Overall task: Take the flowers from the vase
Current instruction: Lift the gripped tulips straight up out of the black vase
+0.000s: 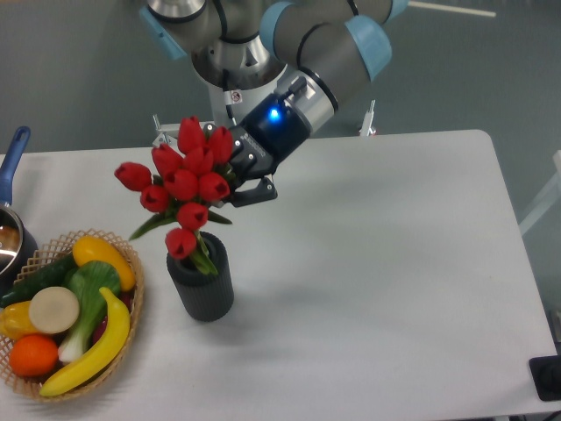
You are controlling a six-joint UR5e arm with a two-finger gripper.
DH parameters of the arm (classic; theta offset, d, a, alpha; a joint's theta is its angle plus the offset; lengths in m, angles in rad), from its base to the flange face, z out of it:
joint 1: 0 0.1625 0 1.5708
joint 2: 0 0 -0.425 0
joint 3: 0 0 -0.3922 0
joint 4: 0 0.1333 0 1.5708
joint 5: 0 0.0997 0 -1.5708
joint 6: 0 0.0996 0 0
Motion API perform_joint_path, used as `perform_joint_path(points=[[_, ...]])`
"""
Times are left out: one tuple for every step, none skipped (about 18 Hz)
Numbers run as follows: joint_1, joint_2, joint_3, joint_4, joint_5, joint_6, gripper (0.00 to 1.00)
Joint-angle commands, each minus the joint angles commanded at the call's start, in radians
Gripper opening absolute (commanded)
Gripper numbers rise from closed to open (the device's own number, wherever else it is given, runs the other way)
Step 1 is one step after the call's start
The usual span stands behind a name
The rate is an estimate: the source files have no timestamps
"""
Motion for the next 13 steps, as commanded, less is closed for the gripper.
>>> perform_joint_path(points=[[0.0, 0.009, 0.012, 0.0, 0.0, -0.023, 0.21], [-0.002, 0.029, 0.023, 0.0, 0.0, -0.055, 0.21], [-0.003, 0.043, 0.026, 0.0, 0.0, -0.071, 0.21], [-0.003, 0.054, 0.029, 0.0, -0.002, -0.083, 0.21], [0.0, 0.06, 0.035, 0.0, -0.008, -0.094, 0.21], [0.0, 0.061, 0.041, 0.0, -0.023, -0.104, 0.21], [0.0, 0.063, 0.052, 0.0, -0.038, -0.117, 0.21], [0.0, 0.063, 0.064, 0.0, -0.041, -0.132, 0.21], [0.003, 0.061, 0.078, 0.0, -0.041, -0.144, 0.21], [0.017, 0.061, 0.089, -0.002, -0.041, -0.149, 0.21], [0.04, 0.061, 0.094, -0.002, -0.041, -0.149, 0.21], [0.063, 0.06, 0.094, -0.002, -0.041, -0.149, 0.21], [0.09, 0.058, 0.092, -0.003, -0.041, -0.149, 0.21]])
